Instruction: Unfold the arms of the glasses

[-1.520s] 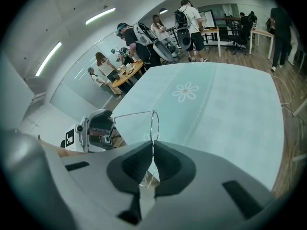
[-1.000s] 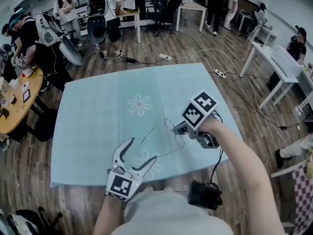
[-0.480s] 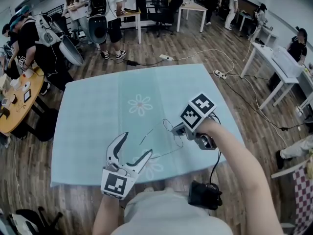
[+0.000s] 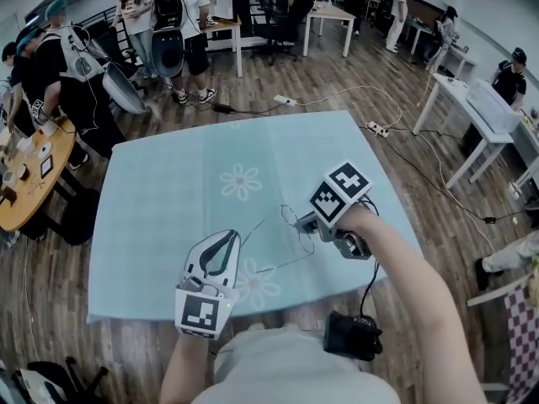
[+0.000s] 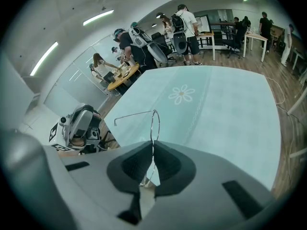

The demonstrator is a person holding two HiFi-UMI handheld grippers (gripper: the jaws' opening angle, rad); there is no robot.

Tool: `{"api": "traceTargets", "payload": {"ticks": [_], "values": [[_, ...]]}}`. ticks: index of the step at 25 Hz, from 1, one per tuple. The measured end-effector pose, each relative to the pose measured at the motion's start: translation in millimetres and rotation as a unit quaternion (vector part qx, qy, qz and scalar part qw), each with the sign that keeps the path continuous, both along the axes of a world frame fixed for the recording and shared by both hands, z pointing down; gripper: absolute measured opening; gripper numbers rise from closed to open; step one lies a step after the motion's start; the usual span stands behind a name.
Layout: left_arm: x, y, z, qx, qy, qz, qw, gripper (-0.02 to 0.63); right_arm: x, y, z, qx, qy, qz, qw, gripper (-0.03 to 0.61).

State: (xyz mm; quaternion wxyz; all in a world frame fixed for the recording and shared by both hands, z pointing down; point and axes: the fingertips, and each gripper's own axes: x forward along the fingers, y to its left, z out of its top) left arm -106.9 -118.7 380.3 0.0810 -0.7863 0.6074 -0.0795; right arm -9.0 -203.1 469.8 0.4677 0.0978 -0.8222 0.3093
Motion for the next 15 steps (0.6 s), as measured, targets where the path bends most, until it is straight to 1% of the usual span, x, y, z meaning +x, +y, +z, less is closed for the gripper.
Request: {"api": "traceTargets", "payload": {"ticks": [2,11,15], "values": [[0.1,-0.8,0.0,-0.001,-0.006,-0.001,1.0,0.009,0.7,0.2,0.1,0.001,0.0,0.0,1.0,0.014],[-2.2,-3.8,-0.2,-0.004,0.001,-0.015,0.9999,0.008,-1.0,-2.1,-0.5,0.006,0.0,0.003,1.0,0.014],[-6.7,-4.5,-0.8,-0.005,0.012,-0.027,0.9995,0.008,-0.3,-3.6,-1.2,0.01,-0.001,0.001,1.0,0.014]]}}
